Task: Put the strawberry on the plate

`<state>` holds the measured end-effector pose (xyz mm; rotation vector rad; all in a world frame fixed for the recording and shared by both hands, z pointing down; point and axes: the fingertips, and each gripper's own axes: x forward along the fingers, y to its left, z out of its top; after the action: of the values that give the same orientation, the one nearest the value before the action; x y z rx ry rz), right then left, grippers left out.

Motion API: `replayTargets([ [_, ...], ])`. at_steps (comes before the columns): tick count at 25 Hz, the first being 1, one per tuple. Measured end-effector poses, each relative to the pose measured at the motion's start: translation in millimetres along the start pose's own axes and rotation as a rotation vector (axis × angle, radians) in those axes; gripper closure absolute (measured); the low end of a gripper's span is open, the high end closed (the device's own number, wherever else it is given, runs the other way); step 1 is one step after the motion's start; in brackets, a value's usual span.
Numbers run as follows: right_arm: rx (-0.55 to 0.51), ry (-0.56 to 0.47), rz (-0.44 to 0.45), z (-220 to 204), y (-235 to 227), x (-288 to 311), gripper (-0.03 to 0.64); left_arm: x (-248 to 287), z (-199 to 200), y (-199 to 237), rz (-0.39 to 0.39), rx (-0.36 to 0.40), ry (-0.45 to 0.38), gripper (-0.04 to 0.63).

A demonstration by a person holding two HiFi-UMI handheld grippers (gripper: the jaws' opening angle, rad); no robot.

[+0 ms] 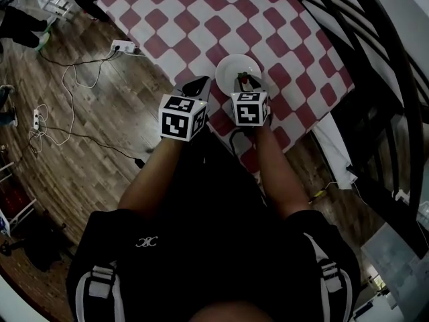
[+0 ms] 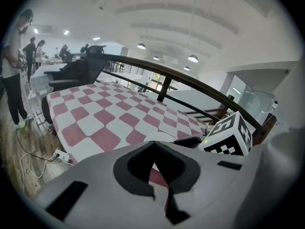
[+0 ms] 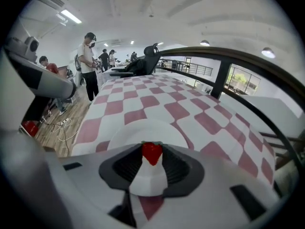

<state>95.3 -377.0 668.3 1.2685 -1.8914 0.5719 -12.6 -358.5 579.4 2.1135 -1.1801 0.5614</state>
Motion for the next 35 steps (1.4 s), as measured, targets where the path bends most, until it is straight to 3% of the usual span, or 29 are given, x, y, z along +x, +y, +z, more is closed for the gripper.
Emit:
replayTargets([
  [10, -0.054, 0.044, -0.042, -4, 8, 12, 0.477, -6, -6, 16, -0.007, -0.019, 0.016, 0.604],
  [12, -0.045, 0.034, -0.045, -2, 8, 11, 0.476, -7, -6, 19, -0.006, -0.021, 0.019, 0.604],
  [17, -0.001, 0.003, -0.023, 0, 12, 7, 0.388, -8, -1, 19, -0.016, -0.014, 0.009, 0.604],
  [24, 0.018, -0.074, -0.053, 11, 4, -11, 0.377, -4, 13, 9, -0.043, 0.015, -0.003, 0.604],
  [25, 0.035, -0.106, -0.067, 16, 1, -18, 0.383, -4, 16, 7, -0.048, 0.023, -0.006, 0.604],
  [27, 0.094, -0.188, -0.095, 28, -5, -37, 0.540, -3, 21, 2, -0.056, 0.042, -0.012, 0.604],
  [29, 0.151, -0.266, -0.103, 42, -9, -57, 0.585, -4, 28, -6, -0.065, 0.062, -0.025, 0.604],
  [35, 0.192, -0.450, -0.164, 85, -28, -117, 0.603, -10, 59, -32, -0.109, 0.115, -0.087, 0.604],
])
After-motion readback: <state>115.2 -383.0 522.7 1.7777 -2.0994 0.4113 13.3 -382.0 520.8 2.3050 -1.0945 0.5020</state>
